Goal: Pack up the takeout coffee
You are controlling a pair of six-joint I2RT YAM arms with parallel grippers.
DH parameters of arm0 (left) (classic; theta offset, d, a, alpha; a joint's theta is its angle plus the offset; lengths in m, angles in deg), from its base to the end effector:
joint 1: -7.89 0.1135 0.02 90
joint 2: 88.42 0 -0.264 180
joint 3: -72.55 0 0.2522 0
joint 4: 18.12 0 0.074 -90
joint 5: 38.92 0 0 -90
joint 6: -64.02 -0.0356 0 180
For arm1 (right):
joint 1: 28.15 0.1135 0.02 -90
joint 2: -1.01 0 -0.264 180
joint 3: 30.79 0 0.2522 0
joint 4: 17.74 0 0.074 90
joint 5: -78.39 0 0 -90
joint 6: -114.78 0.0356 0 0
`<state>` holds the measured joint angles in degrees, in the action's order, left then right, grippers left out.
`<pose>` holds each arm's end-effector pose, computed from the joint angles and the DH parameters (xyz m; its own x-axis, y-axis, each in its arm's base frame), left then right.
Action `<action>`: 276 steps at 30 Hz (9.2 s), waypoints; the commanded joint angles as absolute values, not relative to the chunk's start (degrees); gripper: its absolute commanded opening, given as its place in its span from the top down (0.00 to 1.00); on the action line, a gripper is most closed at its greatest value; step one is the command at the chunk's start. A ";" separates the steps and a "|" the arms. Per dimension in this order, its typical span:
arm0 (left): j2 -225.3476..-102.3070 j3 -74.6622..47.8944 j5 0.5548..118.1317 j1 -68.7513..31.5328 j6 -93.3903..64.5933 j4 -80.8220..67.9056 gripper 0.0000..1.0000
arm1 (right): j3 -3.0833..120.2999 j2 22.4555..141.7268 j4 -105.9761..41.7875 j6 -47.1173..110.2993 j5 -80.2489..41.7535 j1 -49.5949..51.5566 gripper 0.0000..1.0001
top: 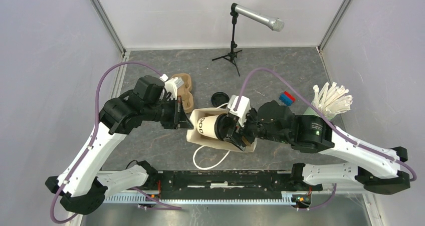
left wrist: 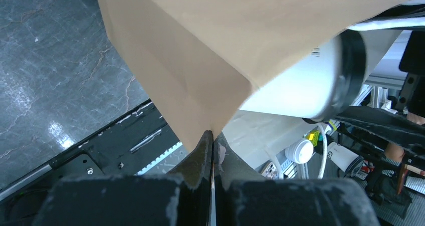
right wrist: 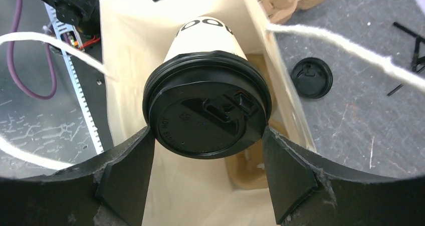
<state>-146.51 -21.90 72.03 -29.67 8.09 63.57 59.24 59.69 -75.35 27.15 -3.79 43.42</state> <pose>0.1182 -0.1070 0.4109 -0.8975 0.0302 -0.4399 0.3208 0.7292 -0.6045 0.0666 0.1845 0.4219 -0.1770 -0.4017 -0.8985 -0.8948 0.4460 -0.0231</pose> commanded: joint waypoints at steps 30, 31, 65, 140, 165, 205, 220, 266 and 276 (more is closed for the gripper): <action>-151.36 -30.79 70.62 -27.38 12.52 66.86 0.98 | 73.11 63.30 -80.37 20.59 -1.07 43.40 0.44; -151.49 -30.80 70.39 -27.32 12.51 67.21 0.98 | 73.06 62.85 -80.32 20.80 -0.78 43.40 0.44; -143.96 -29.54 61.88 -21.82 -2.57 82.76 0.98 | 80.40 71.17 -97.83 42.97 19.10 29.67 0.42; -142.46 -27.97 68.42 -21.83 -2.15 78.89 0.98 | 24.17 55.76 -48.56 28.72 -2.86 14.66 0.02; -142.74 -28.51 68.83 -21.82 -1.63 78.77 0.98 | 28.15 58.17 -51.04 28.08 -1.12 14.66 0.02; -143.47 -30.03 69.38 -21.82 -1.63 78.84 0.98 | 34.07 66.22 -59.67 29.43 -8.71 12.99 0.02; -144.16 -30.96 69.20 -21.88 -1.98 79.14 0.98 | 30.71 66.62 -57.50 28.35 -7.83 12.90 0.02; -143.78 -30.69 68.65 -21.82 -1.72 79.10 0.98 | 31.15 67.13 -56.57 28.82 -8.00 12.38 0.19; -143.88 -30.79 68.66 -21.83 -1.81 79.06 0.98 | 31.25 66.96 -57.31 28.85 -7.39 12.22 0.15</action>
